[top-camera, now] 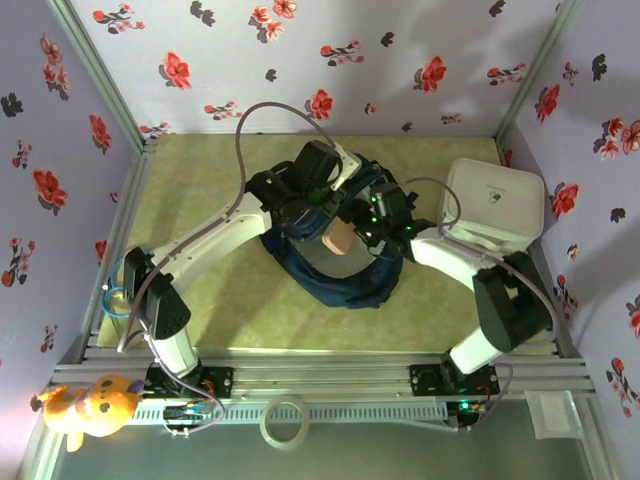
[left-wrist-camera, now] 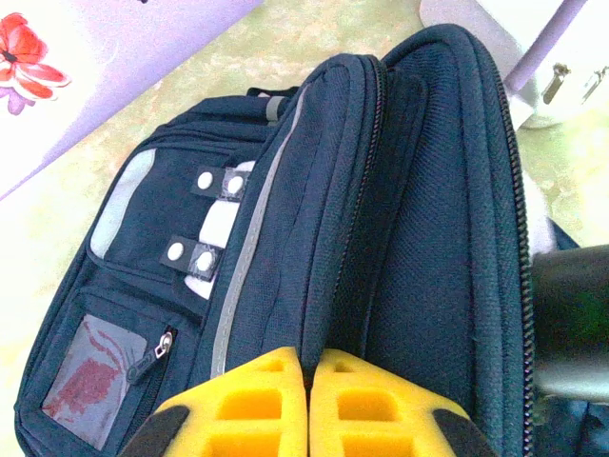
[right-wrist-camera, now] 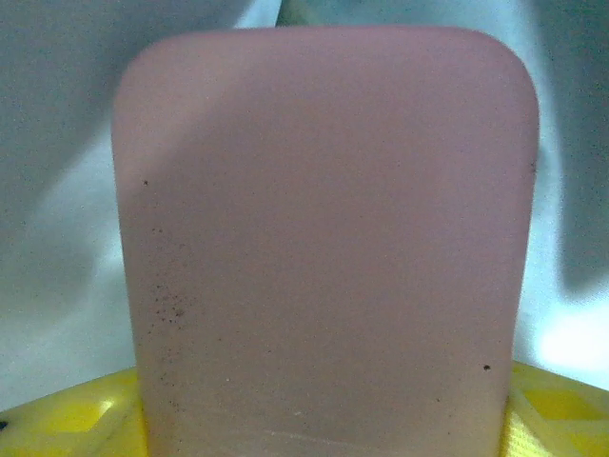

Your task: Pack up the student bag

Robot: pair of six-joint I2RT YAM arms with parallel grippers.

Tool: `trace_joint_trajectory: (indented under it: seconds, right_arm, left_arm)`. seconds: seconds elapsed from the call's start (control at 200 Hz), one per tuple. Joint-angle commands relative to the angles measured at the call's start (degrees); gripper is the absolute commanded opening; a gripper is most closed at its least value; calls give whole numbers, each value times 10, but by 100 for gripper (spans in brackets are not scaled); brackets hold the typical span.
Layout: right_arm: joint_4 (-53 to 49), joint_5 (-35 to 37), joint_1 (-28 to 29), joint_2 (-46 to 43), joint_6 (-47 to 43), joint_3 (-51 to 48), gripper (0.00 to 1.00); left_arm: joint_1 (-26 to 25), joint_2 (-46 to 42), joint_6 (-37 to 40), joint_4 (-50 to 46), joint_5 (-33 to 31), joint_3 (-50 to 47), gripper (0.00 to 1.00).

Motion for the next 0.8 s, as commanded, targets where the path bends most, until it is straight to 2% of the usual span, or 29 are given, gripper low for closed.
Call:
trace_joint_trajectory:
  seconds: [0.0,0.115,0.27,0.385,0.515,0.795]
  right_arm:
    - [70,8,6,36,48,34,63]
    - [99,23,8,78,52,64,68]
    - [178,4,9,106,45,69,86]
    - [206,0,9,97,46,46,88]
    - [203,-2,9,78,46,17,81]
    - [184,7,19,61,52,-29,56]
  left_arm:
    - [15,-17,-48,93,-2,53,0]
    - [26,-8,-63,93,-1,66,0]
    - [35,7,-68,78,6,83,0]
    - [37,10,-67,68,11,81,0]
    - [39,11,-67,67,19,76,0]
    - [39,11,-69,70,36,63,0]
